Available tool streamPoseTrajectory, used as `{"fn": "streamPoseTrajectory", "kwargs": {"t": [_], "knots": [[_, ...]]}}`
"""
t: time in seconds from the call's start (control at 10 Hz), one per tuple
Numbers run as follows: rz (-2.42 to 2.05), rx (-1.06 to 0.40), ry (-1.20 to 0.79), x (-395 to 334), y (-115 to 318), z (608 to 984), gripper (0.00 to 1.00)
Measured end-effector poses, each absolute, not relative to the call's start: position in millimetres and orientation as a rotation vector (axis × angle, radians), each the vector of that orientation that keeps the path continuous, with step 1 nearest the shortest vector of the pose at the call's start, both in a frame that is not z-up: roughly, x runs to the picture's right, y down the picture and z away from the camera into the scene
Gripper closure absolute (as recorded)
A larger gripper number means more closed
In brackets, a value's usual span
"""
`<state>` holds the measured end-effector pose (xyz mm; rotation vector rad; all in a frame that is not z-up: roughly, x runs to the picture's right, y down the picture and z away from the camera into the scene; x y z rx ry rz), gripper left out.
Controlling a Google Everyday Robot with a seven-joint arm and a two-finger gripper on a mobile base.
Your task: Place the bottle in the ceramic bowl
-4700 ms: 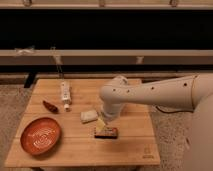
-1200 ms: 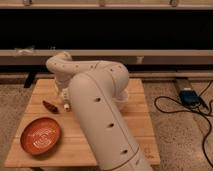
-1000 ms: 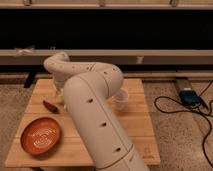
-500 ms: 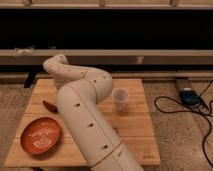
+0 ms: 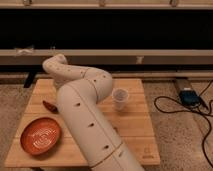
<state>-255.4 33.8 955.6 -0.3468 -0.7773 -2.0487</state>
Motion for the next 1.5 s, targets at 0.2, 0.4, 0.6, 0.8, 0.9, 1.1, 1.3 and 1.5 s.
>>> {"fn": "streamPoseTrajectory", "kwargs": {"t": [0.2, 0.4, 0.6, 0.8, 0.9, 1.1, 1.3, 1.5], "knots": [[-2.063, -0.328, -0.795, -230.6, 42.2, 936.9, 0.56], [-2.078, -0.302, -0.809, -205.9, 53.8, 917.4, 0.78], [-2.092, -0.283, -0.807, -197.1, 56.0, 907.7, 0.95], [-2.113, -0.251, -0.809, -196.5, 57.7, 893.4, 1.00], [-2.124, -0.235, -0.807, -192.7, 55.5, 883.5, 1.00], [-2.178, -0.191, -0.822, -192.2, 57.2, 849.6, 1.00], [-2.254, -0.146, -0.855, -192.7, 75.1, 813.7, 1.00], [-2.334, -0.107, -0.891, -196.0, 97.9, 779.0, 1.00]]}}
